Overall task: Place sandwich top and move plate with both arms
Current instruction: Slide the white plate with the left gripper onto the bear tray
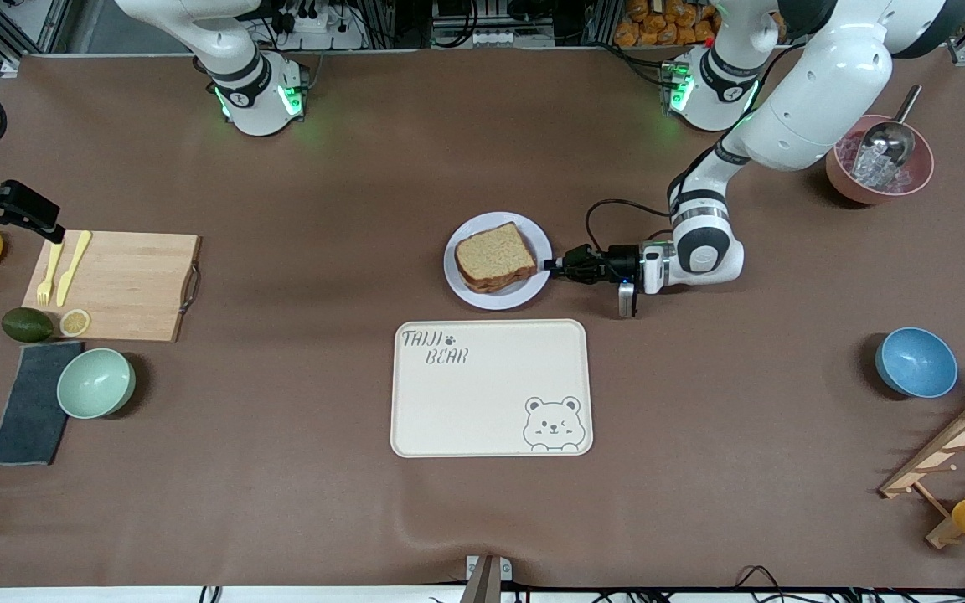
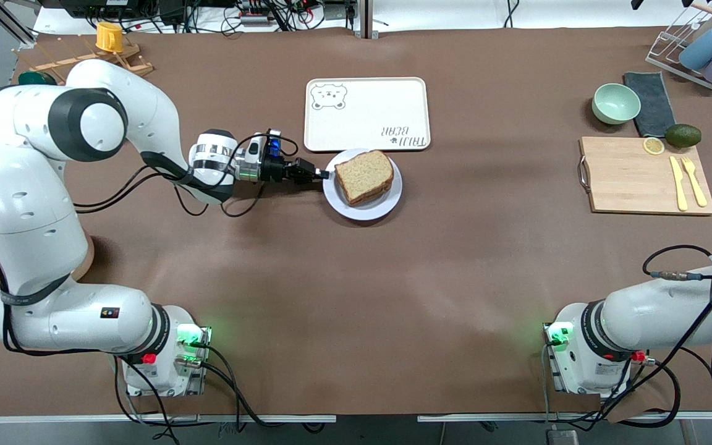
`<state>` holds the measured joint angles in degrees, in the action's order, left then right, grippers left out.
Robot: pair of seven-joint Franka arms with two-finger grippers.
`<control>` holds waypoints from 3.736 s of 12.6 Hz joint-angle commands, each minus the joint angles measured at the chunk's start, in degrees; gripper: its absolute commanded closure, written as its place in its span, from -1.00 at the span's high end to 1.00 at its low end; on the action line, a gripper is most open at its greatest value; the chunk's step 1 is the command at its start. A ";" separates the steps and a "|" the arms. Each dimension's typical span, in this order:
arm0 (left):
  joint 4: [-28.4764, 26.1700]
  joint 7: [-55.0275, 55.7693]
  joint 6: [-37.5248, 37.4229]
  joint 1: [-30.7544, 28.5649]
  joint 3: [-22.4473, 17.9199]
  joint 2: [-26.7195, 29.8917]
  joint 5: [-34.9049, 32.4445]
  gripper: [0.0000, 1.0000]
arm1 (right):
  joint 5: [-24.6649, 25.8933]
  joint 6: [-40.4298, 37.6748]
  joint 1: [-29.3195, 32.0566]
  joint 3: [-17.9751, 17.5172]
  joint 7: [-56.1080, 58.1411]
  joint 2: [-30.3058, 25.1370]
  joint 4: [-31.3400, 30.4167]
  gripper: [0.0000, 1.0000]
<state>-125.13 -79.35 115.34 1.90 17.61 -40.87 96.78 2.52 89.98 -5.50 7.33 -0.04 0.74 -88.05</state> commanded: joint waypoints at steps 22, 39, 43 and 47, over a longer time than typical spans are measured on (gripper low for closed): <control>8.76 9.12 3.92 -4.63 9.11 -0.44 7.20 -1.00 | -4.72 -2.27 2.34 0.05 -0.23 0.14 -0.54 1.00; 19.39 18.44 4.63 -5.77 4.01 -2.63 1.49 -1.00 | -4.81 -2.09 2.16 -0.04 -0.31 0.32 -0.54 1.00; 23.34 18.45 4.63 -5.15 3.39 -5.88 1.49 -1.00 | -4.81 -2.09 2.16 -0.04 -0.49 0.32 -0.54 1.00; 25.81 18.53 4.63 -4.54 3.39 -8.17 1.49 -1.00 | -4.81 -2.36 2.69 0.14 -0.32 0.41 -0.10 1.00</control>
<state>-102.33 -62.48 120.24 -3.63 21.13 -47.49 99.18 -2.38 88.07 -3.68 7.70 0.00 1.25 -88.57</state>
